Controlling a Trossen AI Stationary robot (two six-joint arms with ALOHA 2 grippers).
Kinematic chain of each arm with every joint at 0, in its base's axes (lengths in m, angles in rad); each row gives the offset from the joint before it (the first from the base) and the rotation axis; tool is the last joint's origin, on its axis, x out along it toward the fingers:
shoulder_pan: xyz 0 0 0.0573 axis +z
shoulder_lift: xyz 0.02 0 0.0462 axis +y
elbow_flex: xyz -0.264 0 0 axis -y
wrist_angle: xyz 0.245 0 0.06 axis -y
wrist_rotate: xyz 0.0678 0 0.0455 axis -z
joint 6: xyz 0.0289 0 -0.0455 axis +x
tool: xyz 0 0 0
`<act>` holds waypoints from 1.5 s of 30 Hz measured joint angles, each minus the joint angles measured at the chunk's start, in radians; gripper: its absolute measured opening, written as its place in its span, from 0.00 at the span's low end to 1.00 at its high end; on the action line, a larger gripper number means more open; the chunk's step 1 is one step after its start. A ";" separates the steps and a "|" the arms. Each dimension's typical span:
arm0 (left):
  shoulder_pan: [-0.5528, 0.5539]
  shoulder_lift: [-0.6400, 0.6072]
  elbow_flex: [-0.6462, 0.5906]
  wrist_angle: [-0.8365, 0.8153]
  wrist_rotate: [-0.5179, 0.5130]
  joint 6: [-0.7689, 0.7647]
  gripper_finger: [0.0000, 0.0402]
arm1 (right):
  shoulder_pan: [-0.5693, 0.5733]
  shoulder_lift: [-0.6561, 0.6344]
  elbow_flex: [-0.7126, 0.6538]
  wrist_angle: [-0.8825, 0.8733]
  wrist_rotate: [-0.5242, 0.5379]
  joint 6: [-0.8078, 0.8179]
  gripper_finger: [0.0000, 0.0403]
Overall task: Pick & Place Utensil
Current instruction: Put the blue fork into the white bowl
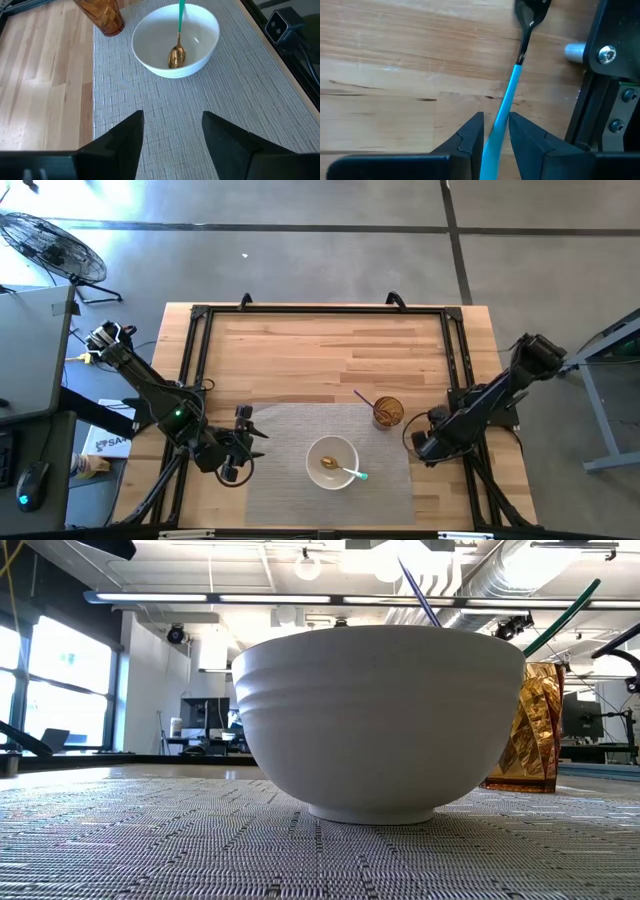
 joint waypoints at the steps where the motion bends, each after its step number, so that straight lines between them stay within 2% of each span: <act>1: 0.000 0.000 0.000 0.000 0.001 -0.002 0.49 | 0.000 -0.003 -0.005 0.020 -0.007 0.000 0.21; 6: 0.000 0.000 0.000 -0.002 0.001 -0.004 0.49 | 0.000 -0.029 -0.037 0.105 -0.034 -0.027 0.21; 13: 0.000 0.000 0.000 -0.002 0.000 -0.004 0.49 | 0.006 -0.074 0.024 0.142 -0.087 -0.055 0.21; 19: 0.000 0.000 0.000 -0.001 0.000 -0.015 0.49 | 0.040 -0.075 0.044 0.127 0.020 -0.012 0.21; 23: 0.000 0.000 0.000 -0.001 0.000 -0.019 0.49 | 0.021 -0.060 0.042 0.065 0.074 0.004 0.21; 29: 0.000 0.000 0.000 -0.001 0.000 -0.019 0.49 | -0.012 -0.059 0.042 -0.037 0.075 -0.002 0.21; 35: 0.000 0.000 0.000 -0.001 0.000 -0.019 0.49 | -0.018 -0.059 0.042 -0.046 0.077 -0.002 0.21; 45: 0.000 0.000 0.000 -0.001 0.000 -0.019 0.49 | -0.048 -0.068 -0.079 0.127 0.059 -0.001 0.21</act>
